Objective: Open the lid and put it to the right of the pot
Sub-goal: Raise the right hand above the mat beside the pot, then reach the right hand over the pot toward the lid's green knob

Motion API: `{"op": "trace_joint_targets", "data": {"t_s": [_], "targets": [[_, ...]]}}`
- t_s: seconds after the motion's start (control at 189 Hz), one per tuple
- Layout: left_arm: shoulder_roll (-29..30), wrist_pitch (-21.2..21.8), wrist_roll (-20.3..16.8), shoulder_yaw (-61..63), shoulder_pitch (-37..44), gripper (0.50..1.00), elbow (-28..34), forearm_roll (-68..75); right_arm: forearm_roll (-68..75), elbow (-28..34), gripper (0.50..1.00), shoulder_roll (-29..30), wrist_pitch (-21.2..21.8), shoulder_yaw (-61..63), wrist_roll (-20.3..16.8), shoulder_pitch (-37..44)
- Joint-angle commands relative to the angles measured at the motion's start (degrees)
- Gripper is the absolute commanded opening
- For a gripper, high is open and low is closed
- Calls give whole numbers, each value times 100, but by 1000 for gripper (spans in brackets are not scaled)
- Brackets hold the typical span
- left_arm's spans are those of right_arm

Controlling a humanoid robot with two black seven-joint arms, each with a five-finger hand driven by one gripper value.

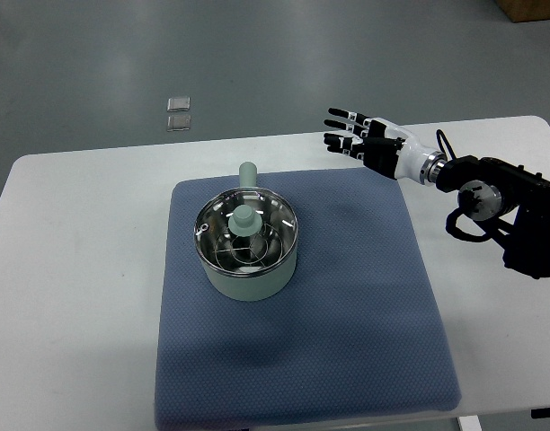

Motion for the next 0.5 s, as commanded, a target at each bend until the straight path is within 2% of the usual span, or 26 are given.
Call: {"op": "trace_joint_targets", "data": {"t_s": [0.0, 0.079, 0.243, 0.307, 0.312, 0.402, 0.407, 0.497], "targets": [[0, -2, -1, 6, 7, 1000, -2, 0, -186, 15, 928, -128, 259, 21, 4, 20], [0, -2, -1, 15, -2, 1000, -2, 0, -344, 15, 928, -225, 461, 12, 74, 90], [0, -2, -1, 15, 7, 1000, -2, 0, -1196, 23, 928, -435, 795, 21, 452, 248], [0, -2, -1, 15, 7, 1000, -2, 0, -1249, 23, 930, -444, 804, 21, 479, 284], [0, -2, -1, 6, -2, 1000, -2, 0, -1502, 32, 928, -479, 865, 13, 600, 388], [0, -2, -1, 6, 7, 1000, -2, 0, -1733, 32, 930, -497, 885, 4, 698, 451], [0, -11, -1, 6, -2, 1000, -2, 0, -2055, 32, 928, -584, 885, 12, 820, 529], [0, -2, -1, 6, -2, 1000, -2, 0, -2744, 41, 928, -673, 885, 12, 1024, 688]]}}
